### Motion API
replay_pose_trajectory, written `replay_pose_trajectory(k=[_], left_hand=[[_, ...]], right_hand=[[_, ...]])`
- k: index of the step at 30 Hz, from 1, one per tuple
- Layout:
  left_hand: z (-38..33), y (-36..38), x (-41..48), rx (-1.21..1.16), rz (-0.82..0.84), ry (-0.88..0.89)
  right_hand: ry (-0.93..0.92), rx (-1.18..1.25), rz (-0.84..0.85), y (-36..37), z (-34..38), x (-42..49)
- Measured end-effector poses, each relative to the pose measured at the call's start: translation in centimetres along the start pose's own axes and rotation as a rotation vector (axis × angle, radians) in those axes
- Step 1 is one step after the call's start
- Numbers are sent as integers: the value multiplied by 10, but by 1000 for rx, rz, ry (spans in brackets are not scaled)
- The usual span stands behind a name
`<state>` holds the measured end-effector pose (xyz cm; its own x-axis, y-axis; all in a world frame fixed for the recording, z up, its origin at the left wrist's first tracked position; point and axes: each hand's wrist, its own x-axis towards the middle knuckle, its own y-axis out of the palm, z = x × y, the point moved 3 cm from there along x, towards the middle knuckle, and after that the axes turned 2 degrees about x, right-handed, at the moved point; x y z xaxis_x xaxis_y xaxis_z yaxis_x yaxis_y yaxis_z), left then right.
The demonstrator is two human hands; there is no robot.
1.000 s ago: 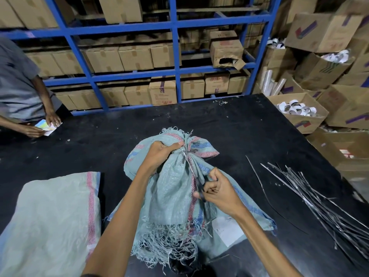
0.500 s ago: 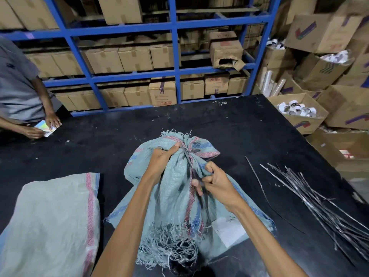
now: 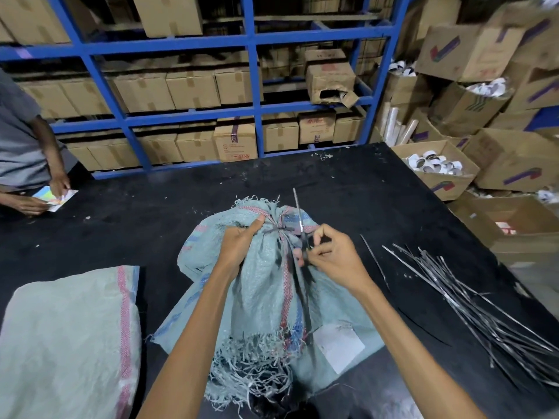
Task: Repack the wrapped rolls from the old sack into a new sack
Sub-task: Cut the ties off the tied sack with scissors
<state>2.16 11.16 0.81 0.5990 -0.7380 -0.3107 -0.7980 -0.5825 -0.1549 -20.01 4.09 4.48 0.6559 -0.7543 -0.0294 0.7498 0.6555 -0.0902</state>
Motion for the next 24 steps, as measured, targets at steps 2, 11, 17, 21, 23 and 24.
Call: replay_pose_trajectory(k=[2, 11, 17, 21, 23, 24], left_hand=[[2, 1, 8, 31, -25, -5], [16, 41, 16, 186, -110, -1], [38, 66, 28, 265, -153, -53], [47, 85, 36, 306, -166, -43], [48, 92, 36, 327, -161, -49], [50, 95, 35, 329, -149, -54]], right_hand=[[0, -107, -153, -23, -4, 1], [327, -445, -604, -155, -92, -13], [738, -676, -740, -253, -197, -31], [929, -854, -715, -269, -196, -38], [998, -880, -659, -278, -216, -38], [1033, -884, -627, -279, -227, -39]])
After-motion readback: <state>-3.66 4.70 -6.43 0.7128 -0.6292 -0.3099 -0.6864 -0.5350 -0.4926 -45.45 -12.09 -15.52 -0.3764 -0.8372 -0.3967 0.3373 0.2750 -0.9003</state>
